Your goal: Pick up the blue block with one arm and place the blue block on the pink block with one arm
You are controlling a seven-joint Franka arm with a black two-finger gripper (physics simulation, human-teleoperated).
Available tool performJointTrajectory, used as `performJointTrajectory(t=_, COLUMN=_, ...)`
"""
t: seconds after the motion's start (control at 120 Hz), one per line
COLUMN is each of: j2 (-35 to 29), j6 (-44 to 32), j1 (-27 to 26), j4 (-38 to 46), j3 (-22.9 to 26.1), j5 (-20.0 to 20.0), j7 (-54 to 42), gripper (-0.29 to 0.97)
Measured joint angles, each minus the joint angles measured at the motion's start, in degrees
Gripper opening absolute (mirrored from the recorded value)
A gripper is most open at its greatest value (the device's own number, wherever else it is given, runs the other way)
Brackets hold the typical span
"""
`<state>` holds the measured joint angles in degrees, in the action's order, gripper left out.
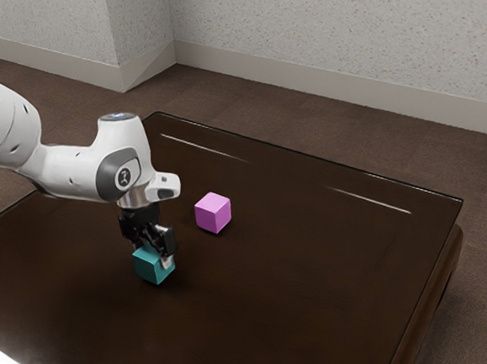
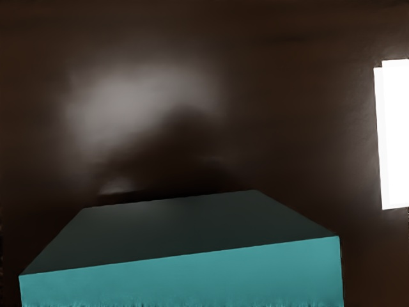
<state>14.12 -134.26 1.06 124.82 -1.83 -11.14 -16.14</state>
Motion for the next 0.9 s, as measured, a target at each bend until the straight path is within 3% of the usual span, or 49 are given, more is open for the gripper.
performJointTrajectory(t=0.433, j2=-1.09, j6=1.78, j1=0.66, j4=-2.98, j3=-1.18, j5=0.00, j7=-0.67, gripper=0.38)
performJointTrajectory(t=0.6, j2=0.35, j6=11.26, j1=0.34, j4=-18.38, j3=-1.39, j5=2.03, j7=1.89, gripper=0.36)
performJointTrajectory(t=0.758, j2=15.39, j6=23.19, j1=-0.31, j4=-43.63, j3=-1.41, j5=2.45, j7=5.47, gripper=0.39)
performJointTrajectory(t=0.9, j2=22.29, j6=28.60, j1=-0.64, j4=-51.91, j3=-1.02, j5=2.32, j7=8.00, gripper=0.39)
